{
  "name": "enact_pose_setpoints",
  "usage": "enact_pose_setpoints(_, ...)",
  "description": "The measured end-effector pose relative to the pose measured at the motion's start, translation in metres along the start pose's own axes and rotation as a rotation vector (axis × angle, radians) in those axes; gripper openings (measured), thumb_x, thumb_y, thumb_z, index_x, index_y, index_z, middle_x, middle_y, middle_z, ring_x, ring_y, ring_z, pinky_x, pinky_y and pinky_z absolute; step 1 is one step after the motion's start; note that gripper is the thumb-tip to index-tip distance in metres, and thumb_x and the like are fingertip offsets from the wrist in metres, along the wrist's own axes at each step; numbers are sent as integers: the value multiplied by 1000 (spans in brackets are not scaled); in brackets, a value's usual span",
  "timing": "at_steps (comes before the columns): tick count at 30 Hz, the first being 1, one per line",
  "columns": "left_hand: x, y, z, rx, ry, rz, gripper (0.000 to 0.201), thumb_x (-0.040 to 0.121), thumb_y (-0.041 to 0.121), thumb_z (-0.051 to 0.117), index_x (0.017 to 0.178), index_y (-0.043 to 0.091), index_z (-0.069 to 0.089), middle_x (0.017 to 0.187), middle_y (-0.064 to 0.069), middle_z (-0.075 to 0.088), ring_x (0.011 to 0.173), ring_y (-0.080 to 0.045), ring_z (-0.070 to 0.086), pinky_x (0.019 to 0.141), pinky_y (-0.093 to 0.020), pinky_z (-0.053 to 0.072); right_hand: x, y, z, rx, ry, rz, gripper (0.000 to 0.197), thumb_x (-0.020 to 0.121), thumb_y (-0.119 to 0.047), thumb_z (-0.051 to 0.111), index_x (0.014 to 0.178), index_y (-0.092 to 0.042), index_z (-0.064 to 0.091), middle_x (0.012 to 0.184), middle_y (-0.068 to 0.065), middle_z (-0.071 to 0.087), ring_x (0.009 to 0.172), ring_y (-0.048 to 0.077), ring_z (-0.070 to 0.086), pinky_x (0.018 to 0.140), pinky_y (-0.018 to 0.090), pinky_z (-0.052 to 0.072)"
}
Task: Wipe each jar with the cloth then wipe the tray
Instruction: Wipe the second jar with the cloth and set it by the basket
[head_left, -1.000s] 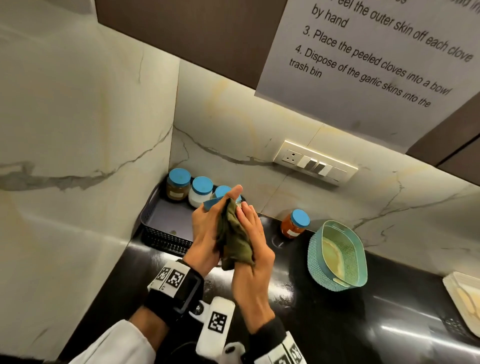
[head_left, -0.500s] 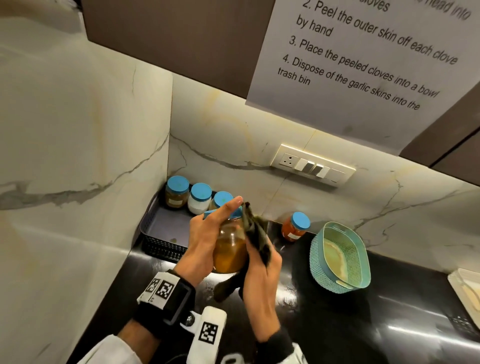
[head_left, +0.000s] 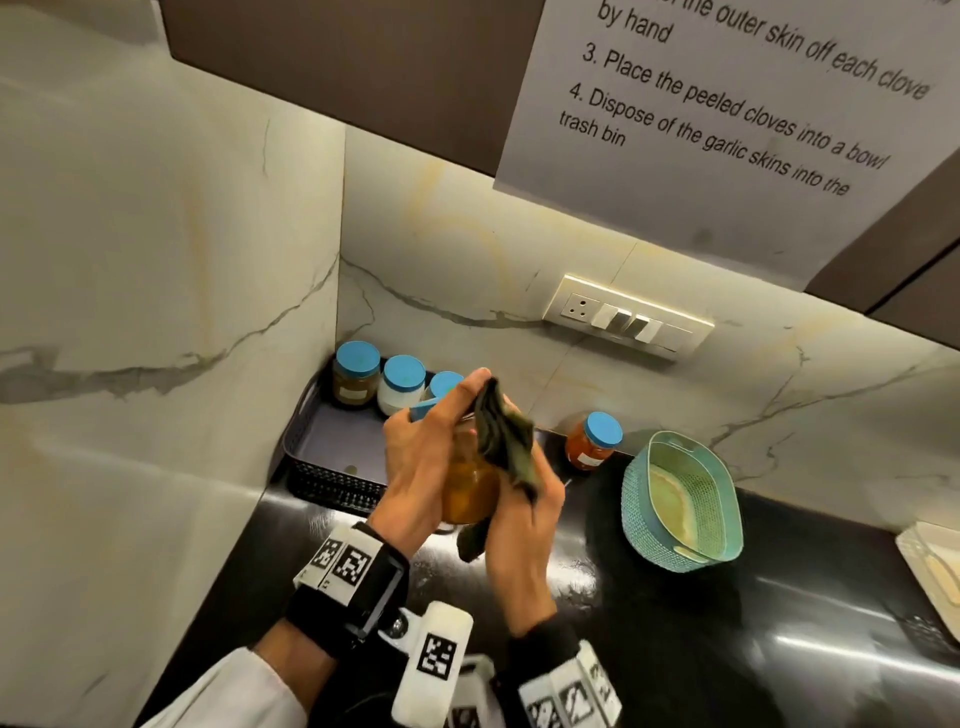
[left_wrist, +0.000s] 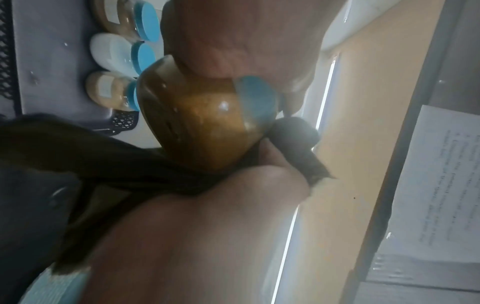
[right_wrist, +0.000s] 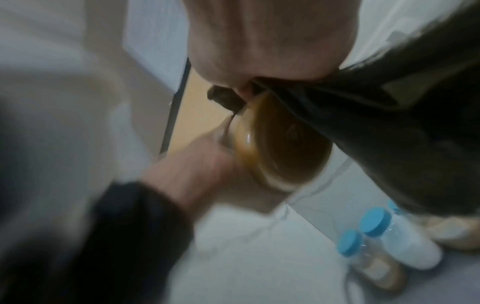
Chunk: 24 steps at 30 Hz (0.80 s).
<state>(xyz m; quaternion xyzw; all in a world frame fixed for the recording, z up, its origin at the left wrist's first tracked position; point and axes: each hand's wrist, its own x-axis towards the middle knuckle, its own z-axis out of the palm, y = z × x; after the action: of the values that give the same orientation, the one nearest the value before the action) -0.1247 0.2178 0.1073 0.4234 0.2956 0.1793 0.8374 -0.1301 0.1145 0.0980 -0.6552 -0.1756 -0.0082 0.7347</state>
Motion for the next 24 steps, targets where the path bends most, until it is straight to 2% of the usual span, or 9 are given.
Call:
enact_pose_setpoints(2, -4, -3, 0, 5, 27, 9, 73, 59, 61, 90, 95, 0, 75, 92, -18, 78, 90, -33, 76, 92, -52, 61, 15, -5, -2, -13, 3, 65, 38, 105, -11, 50, 99, -36, 77, 97, -7, 77, 95, 10, 71, 86, 38, 53)
enact_pose_setpoints(5, 0, 0, -2, -47, 1, -7, 63, 63, 56, 93, 84, 0, 73, 85, -24, 71, 79, -32, 69, 94, -58, 59, -11, -8, -2, -101, -84, -64, 38, 98, -7, 48, 127, -21, 69, 128, -2, 71, 125, 18, 63, 105, 48, 50)
enact_pose_setpoints(7, 5, -1, -5, -112, 0, -13, 44, 69, 42, 96, 70, 10, 67, 79, -20, 62, 77, -34, 62, 95, -60, 56, -27, 0, -2, -239, -156, -216, 51, 90, -2, 47, 138, -12, 62, 148, 0, 58, 147, 21, 43, 120, 54, 34)
enact_pose_setpoints(10, 6, -3, -2, -137, 17, -39, 35, 72, 36, 96, 77, 9, 73, 85, -21, 73, 81, -36, 72, 94, -57, 61, -7, 8, -4, -192, -153, -243, 53, 88, -1, 45, 138, -8, 60, 151, 1, 55, 149, 20, 40, 121, 56, 33)
enact_pose_setpoints(12, 1, -1, 1, -119, 32, -49, 50, 66, 44, 97, 91, 6, 77, 94, -21, 77, 92, -40, 77, 94, -58, 61, 3, 9, -3, -138, -148, -199, 62, 83, 11, 44, 142, -7, 56, 153, 3, 52, 147, 21, 42, 118, 54, 39)
enact_pose_setpoints(16, -4, 7, 6, -81, -55, -95, 50, 70, 46, 95, 90, 9, 69, 88, -15, 68, 82, -30, 67, 90, -47, 60, -5, 19, -8, -363, -105, -371, 76, 78, 8, 71, 149, -5, 48, 158, 3, 46, 149, 24, 39, 117, 52, 40)
enact_pose_setpoints(20, -9, 5, 3, 57, -99, -132, 59, 79, 52, 85, 108, 1, 74, 103, -16, 78, 96, -23, 72, 75, -36, 55, 15, 9, -13, -91, -10, -113, 48, 86, -9, 79, 133, -11, 64, 127, 7, 71, 122, 23, 66, 101, 50, 55)
enact_pose_setpoints(22, -12, 4, 0, 32, -79, -160, 52, 80, 51, 83, 113, 13, 74, 107, -11, 77, 105, -25, 71, 77, -38, 55, 23, 2, -15, 98, -12, 82, 34, 84, -15, 76, 115, -28, 74, 114, 5, 76, 111, 23, 72, 94, 46, 60)
enact_pose_setpoints(24, -13, 6, 0, 19, -62, -186, 57, 77, 54, 84, 116, 14, 73, 110, -12, 77, 104, -30, 73, 83, -44, 60, 23, -3, -14, 121, -39, 107, 31, 84, -13, 76, 110, -29, 75, 112, 6, 76, 109, 25, 72, 93, 44, 60)
